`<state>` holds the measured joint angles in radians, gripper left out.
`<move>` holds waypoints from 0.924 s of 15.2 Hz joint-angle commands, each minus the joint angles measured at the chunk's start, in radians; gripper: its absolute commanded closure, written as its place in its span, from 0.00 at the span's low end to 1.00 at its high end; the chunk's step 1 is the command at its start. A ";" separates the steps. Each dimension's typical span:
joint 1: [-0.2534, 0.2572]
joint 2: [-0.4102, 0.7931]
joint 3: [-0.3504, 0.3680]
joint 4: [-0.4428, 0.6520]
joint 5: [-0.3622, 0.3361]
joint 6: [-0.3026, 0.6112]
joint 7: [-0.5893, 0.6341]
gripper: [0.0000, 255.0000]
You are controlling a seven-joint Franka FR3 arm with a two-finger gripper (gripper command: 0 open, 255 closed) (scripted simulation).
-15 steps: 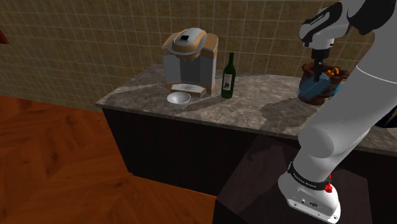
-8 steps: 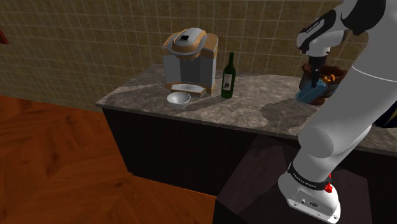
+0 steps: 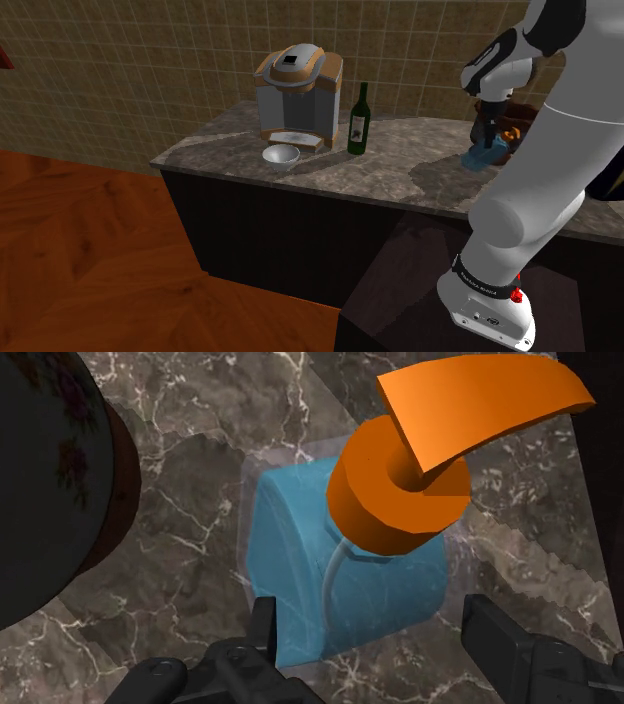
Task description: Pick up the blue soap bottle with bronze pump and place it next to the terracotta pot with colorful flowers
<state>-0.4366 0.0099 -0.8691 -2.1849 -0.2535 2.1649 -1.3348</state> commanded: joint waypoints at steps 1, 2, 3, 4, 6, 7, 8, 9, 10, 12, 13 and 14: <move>-0.003 0.027 -0.002 -0.011 0.020 0.033 -0.010 1.00; -0.005 0.038 -0.002 -0.017 0.028 0.047 -0.014 1.00; -0.007 0.052 -0.002 -0.025 0.038 0.065 -0.019 1.00; -0.007 0.052 -0.002 -0.025 0.038 0.065 -0.019 1.00; -0.007 0.052 -0.002 -0.025 0.038 0.065 -0.019 1.00; -0.007 0.052 -0.002 -0.025 0.038 0.065 -0.019 1.00; -0.007 0.052 -0.002 -0.025 0.038 0.065 -0.019 1.00; -0.007 0.052 -0.002 -0.025 0.038 0.065 -0.019 1.00; -0.007 0.052 -0.002 -0.025 0.038 0.065 -0.019 1.00; -0.007 0.052 -0.001 -0.025 0.038 0.065 -0.018 0.00; -0.007 0.051 -0.001 -0.023 0.038 0.062 -0.019 0.00; -0.007 0.051 -0.001 -0.023 0.038 0.062 -0.019 0.00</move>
<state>-0.4433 0.0603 -0.8702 -2.2075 -0.2159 2.2276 -1.3530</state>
